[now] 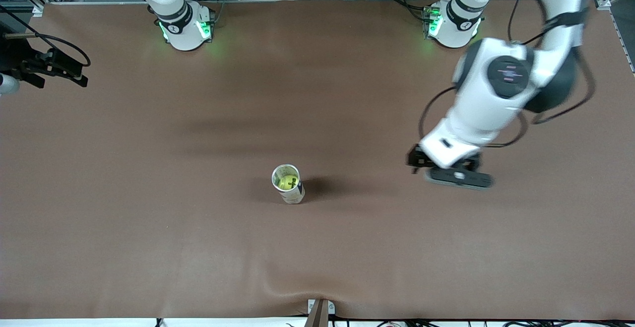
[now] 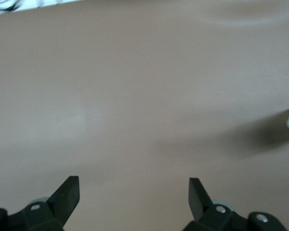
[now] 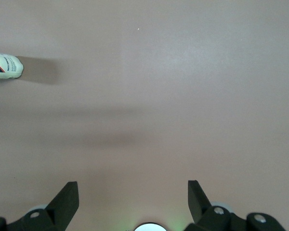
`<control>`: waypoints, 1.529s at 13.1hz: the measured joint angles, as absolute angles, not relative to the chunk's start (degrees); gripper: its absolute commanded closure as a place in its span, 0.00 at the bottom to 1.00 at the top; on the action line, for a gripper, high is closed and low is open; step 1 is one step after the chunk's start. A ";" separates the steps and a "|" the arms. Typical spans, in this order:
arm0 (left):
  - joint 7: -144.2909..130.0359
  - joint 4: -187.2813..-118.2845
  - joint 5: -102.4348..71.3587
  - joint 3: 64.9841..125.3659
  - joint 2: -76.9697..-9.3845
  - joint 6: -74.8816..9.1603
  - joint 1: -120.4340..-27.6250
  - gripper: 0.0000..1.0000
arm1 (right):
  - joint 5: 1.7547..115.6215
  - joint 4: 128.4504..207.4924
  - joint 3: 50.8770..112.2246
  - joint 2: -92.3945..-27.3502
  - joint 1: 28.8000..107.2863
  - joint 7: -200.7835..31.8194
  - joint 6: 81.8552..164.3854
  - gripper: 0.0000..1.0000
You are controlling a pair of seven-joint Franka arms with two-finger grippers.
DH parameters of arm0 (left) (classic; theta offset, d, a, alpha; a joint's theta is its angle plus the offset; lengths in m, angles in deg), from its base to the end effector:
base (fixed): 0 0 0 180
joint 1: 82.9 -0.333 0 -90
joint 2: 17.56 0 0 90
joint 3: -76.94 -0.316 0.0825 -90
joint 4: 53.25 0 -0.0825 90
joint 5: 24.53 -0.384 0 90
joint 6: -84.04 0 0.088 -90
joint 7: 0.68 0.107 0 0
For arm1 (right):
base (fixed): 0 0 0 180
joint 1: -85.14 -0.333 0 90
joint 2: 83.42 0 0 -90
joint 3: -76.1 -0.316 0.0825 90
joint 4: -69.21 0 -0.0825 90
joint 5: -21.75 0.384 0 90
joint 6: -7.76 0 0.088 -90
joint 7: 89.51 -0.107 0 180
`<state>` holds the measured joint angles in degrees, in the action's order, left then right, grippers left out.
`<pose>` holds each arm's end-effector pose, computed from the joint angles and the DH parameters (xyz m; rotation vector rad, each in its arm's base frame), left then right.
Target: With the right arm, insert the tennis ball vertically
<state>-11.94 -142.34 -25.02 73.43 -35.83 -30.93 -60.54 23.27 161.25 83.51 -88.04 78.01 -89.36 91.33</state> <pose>0.6325 -0.2205 0.4773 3.1181 -0.2185 0.2126 0.5175 -0.0024 0.6414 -3.1027 -0.0009 0.1051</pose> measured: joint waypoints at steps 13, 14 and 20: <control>-4.50 -135.15 -24.47 71.84 -23.91 -2.87 -80.69 0.00 | 23.26 161.57 83.15 -88.03 77.92 -89.17 91.32 0.00; -4.50 -134.96 -24.45 70.59 -23.18 -1.59 -79.78 0.00 | 23.26 161.57 83.16 -88.04 77.92 -89.17 91.34 0.00; -4.50 -134.75 -24.37 69.04 -20.71 3.25 -78.29 0.00 | 23.26 161.57 83.20 -88.03 77.92 -89.17 91.38 0.00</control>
